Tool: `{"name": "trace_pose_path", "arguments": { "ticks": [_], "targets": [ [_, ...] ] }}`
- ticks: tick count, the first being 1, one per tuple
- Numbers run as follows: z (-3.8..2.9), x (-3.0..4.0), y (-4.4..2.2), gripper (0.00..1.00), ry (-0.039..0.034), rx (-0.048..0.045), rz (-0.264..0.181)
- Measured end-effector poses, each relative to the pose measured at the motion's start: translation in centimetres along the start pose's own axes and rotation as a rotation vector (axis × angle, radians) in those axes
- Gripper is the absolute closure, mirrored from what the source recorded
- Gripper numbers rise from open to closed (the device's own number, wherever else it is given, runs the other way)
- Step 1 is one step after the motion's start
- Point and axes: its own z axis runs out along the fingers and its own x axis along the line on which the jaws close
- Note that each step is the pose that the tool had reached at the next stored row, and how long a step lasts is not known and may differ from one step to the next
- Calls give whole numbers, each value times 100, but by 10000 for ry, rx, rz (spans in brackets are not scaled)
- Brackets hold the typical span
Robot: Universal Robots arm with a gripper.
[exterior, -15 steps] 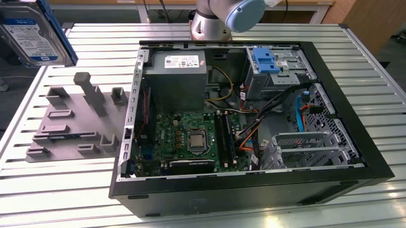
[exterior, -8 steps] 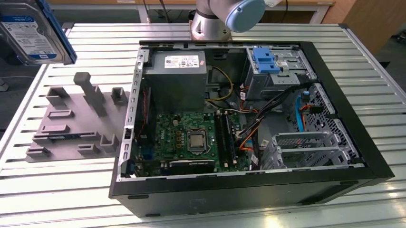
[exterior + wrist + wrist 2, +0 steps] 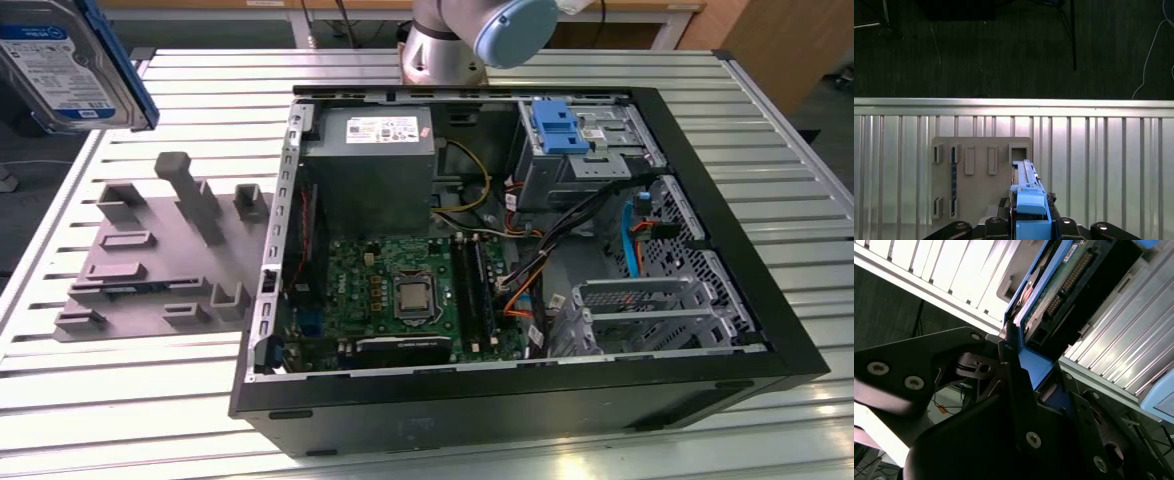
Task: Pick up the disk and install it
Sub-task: 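Pick up the disk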
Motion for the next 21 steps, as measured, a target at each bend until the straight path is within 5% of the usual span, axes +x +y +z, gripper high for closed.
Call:
{"name": "trace_pose_path", "arguments": {
  "ticks": [21],
  "targets": [
    [-197, -4, 1, 64, 0, 0, 0]
  ]
}}
